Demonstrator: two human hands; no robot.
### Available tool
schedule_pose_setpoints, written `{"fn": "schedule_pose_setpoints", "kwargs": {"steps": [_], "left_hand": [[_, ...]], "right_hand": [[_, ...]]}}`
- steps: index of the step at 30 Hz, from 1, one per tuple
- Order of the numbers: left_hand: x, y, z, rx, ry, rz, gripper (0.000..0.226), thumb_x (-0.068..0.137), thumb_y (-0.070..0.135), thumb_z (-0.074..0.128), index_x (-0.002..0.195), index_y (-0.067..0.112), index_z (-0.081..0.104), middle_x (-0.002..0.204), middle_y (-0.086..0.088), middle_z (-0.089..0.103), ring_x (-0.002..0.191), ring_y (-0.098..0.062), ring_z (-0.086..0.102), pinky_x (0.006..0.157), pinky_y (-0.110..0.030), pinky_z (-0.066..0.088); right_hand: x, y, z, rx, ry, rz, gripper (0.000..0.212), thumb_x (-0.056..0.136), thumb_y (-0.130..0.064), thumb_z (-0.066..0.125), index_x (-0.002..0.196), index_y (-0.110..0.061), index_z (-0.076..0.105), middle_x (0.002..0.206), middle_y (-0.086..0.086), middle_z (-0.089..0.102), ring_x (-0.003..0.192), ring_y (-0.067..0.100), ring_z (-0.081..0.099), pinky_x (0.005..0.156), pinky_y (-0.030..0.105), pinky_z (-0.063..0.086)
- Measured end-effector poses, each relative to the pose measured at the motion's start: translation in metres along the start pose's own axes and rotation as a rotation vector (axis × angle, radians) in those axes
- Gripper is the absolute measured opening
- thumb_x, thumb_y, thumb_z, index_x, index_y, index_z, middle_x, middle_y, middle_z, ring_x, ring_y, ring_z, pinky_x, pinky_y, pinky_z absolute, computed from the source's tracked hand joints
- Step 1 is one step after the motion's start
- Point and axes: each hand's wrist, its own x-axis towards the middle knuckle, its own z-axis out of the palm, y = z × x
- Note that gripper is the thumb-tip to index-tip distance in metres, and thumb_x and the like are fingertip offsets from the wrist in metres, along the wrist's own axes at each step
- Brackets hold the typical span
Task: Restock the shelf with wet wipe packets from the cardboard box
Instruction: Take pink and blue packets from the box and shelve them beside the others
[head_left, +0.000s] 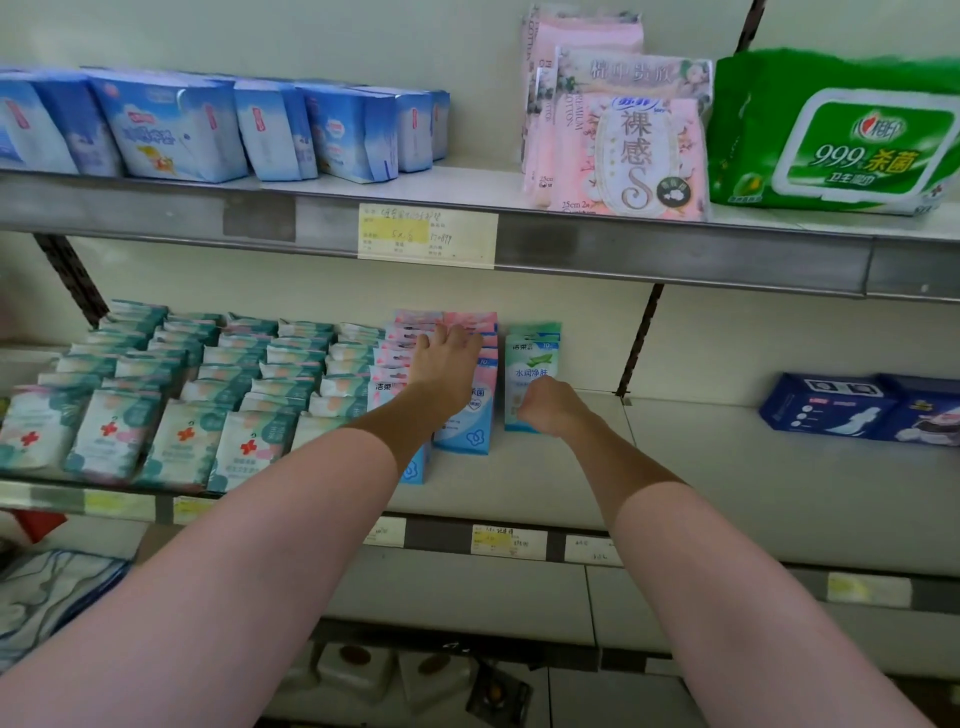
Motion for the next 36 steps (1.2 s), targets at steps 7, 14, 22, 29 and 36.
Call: {"fn": "schedule_pose_setpoints", "kwargs": {"steps": [7, 14, 22, 29, 36], "left_hand": [[-0.020, -0.021, -0.010, -0.023, -0.027, -0.006, 0.062, 0.082, 0.010, 0.060, 0.140, 0.012, 0.037, 0.139, -0.018, 0.041, 0.127, -0.036, 0.041, 0.105, -0.047, 0.036], [-0.070, -0.061, -0.022, -0.078, 0.002, 0.051, 0.045, 0.088, 0.014, 0.054, 0.132, 0.014, 0.047, 0.132, -0.014, 0.050, 0.123, -0.033, 0.044, 0.100, -0.045, 0.038], [-0.188, -0.142, -0.004, -0.237, -0.166, -0.044, 0.034, 0.092, 0.021, 0.050, 0.125, 0.015, 0.049, 0.124, -0.014, 0.059, 0.114, -0.034, 0.055, 0.086, -0.039, 0.043], [-0.314, -0.237, 0.049, -0.184, -0.394, -0.205, 0.037, 0.091, 0.029, 0.052, 0.127, 0.021, 0.052, 0.122, -0.007, 0.059, 0.111, -0.029, 0.057, 0.083, -0.036, 0.046], [-0.430, -0.325, 0.113, -0.212, -0.565, -0.387, 0.038, 0.093, 0.035, 0.045, 0.126, 0.018, 0.054, 0.129, -0.014, 0.055, 0.123, -0.036, 0.046, 0.100, -0.049, 0.038]], "right_hand": [[-0.019, -0.025, 0.001, -0.003, 0.043, -0.027, 0.007, 0.088, -0.016, 0.055, 0.091, -0.010, 0.058, 0.088, 0.008, 0.059, 0.086, 0.029, 0.061, 0.076, 0.034, 0.052], [-0.066, -0.073, 0.017, 0.052, 0.099, -0.014, 0.002, 0.088, -0.015, 0.057, 0.088, -0.013, 0.056, 0.086, 0.006, 0.060, 0.088, 0.027, 0.062, 0.074, 0.037, 0.051], [-0.159, -0.164, 0.078, 0.016, -0.007, -0.097, 0.015, 0.092, -0.015, 0.059, 0.102, -0.006, 0.065, 0.117, 0.017, 0.065, 0.111, 0.035, 0.060, 0.084, 0.034, 0.046], [-0.222, -0.262, 0.191, 0.035, -0.159, -0.142, 0.005, 0.090, -0.017, 0.058, 0.090, -0.021, 0.054, 0.113, 0.009, 0.060, 0.097, 0.028, 0.059, 0.079, 0.029, 0.043], [-0.281, -0.335, 0.307, -0.014, -0.370, -0.265, 0.019, 0.094, -0.027, 0.061, 0.108, -0.021, 0.049, 0.105, 0.000, 0.057, 0.092, 0.019, 0.053, 0.075, 0.031, 0.044]]}}
